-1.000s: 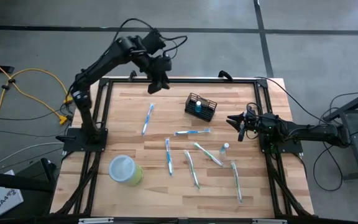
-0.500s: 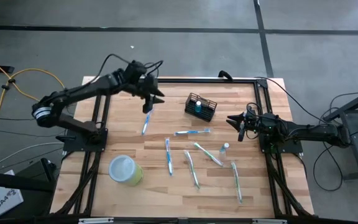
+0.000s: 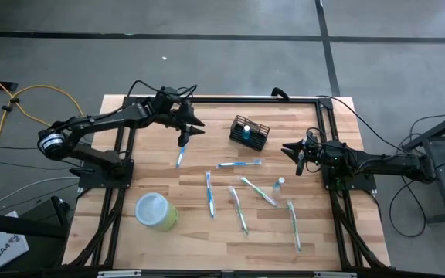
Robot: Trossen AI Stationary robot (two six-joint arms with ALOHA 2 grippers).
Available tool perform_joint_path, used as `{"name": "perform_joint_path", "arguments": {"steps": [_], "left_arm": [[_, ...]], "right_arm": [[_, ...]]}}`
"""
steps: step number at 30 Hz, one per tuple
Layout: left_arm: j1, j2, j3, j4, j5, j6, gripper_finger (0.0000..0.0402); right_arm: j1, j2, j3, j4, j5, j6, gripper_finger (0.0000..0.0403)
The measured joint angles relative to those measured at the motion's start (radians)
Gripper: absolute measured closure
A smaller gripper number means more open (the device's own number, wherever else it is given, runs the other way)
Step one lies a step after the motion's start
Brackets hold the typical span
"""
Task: Pick & Place toothbrushing station
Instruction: Put the blue mouthwash into the middle section of the black mesh organizer
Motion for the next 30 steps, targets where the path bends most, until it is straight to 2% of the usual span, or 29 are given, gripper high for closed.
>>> {"name": "perform_joint_path", "arguments": {"steps": [5,12,30], "left_arm": [[0.0,0.0,-0.003,-0.003,-0.011,0.004,0.0258],[0.0,0.0,-0.003,0.0,-0.12,0.0,0.0258],[-0.001,0.001,-0.003,0.019,-0.123,0.001,0.0258]], "right_arm": [[0.0,0.0,0.0,0.0,0.0,0.0,0.0309],[0.0,0.0,0.0,0.0,0.0,0.0,0.0309],[0.0,0.0,0.0,0.0,0.0,0.0,0.0309]]}}
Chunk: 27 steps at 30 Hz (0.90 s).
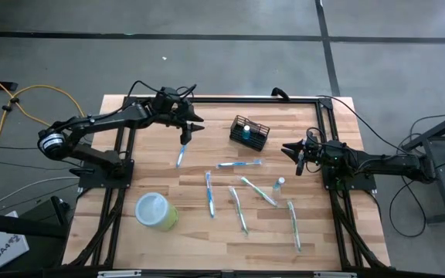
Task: Pick & Place toothbrushing station
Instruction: Put the blue mouthwash into the middle section of the black mesh organizer
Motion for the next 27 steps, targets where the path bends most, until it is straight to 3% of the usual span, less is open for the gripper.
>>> {"name": "perform_joint_path", "arguments": {"steps": [12,20,27], "left_arm": [[0.0,0.0,0.0,0.0,0.0,0.0,0.0257],[0.0,0.0,0.0,-0.001,0.0,0.0,0.0258],[0.0,0.0,0.0,-0.001,-0.001,0.0,0.0258]], "right_arm": [[0.0,0.0,0.0,0.002,0.001,0.0,0.0309],[0.0,0.006,0.023,0.044,0.124,-0.014,0.0309],[0.0,0.146,0.161,0.047,0.114,-0.109,0.0309]]}}
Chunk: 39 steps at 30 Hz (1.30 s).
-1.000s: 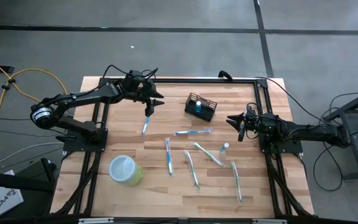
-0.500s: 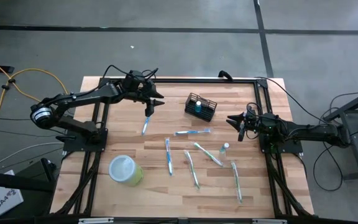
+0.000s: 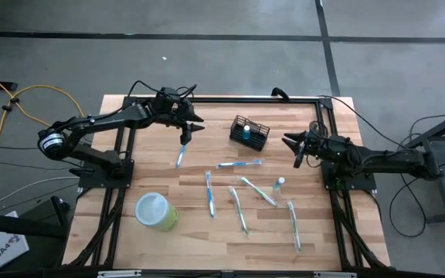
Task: Pick & Place toothbrushing station
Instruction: Put the blue mouthwash into the middle section of the black mesh organizer
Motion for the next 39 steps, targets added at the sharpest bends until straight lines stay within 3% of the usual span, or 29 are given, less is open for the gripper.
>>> {"name": "perform_joint_path", "arguments": {"steps": [2,9,14,27,32,39], "left_arm": [[0.0,0.0,0.0,0.0,0.0,0.0,0.0258],[0.0,0.0,0.0,0.0,0.0,0.0,0.0258],[0.0,0.0,0.0,0.0,0.0,0.0,0.0257],[0.0,0.0,0.0,0.003,0.0,0.0,0.0258],[0.0,0.0,0.0,0.004,0.0,0.0,0.0258],[0.0,0.0,0.0,0.004,0.0,0.0,0.0258]], "right_arm": [[0.0,0.056,0.057,-0.022,-0.011,-0.025,0.0309],[0.0,0.265,0.289,-0.355,-0.013,-0.056,0.0309],[0.001,0.376,0.424,-0.473,-0.088,-0.093,0.0309],[0.117,0.518,0.603,-0.566,-0.048,-0.133,0.0309],[0.185,0.572,0.696,-0.681,0.006,-0.152,0.0309],[0.259,0.677,0.816,-0.844,-0.053,-0.079,0.0309]]}}
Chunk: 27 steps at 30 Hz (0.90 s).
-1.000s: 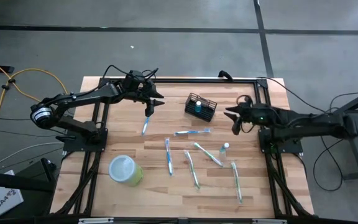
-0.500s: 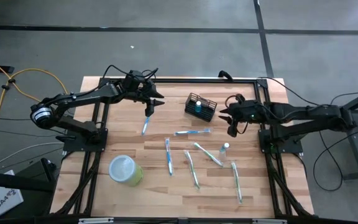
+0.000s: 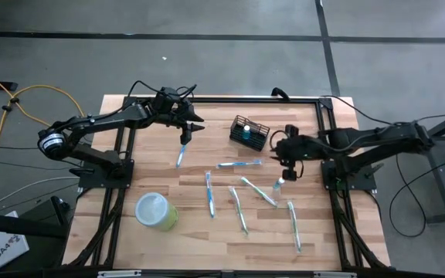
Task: Pick & Place toothbrushing station
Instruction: Put the blue mouthwash into the middle section of the black mesh organizer
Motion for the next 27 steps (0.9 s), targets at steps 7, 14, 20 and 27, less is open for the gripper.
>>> {"name": "perform_joint_path", "arguments": {"steps": [7,14,20,27], "left_arm": [[0.0,0.0,0.0,0.0,0.0,0.0,0.0258],[0.0,0.0,0.0,0.0,0.0,0.0,0.0257],[0.0,0.0,0.0,0.0,0.0,0.0,0.0258],[0.0,0.0,0.0,0.0,0.0,0.0,0.0258]], "right_arm": [[0.048,0.109,0.074,-0.114,-0.082,0.089,0.0288],[0.057,0.167,0.093,-0.206,-0.129,0.189,0.0243],[0.062,0.216,0.093,-0.234,-0.196,0.178,0.0225],[0.107,0.249,0.093,-0.25,-0.193,0.05,0.0222]]}}
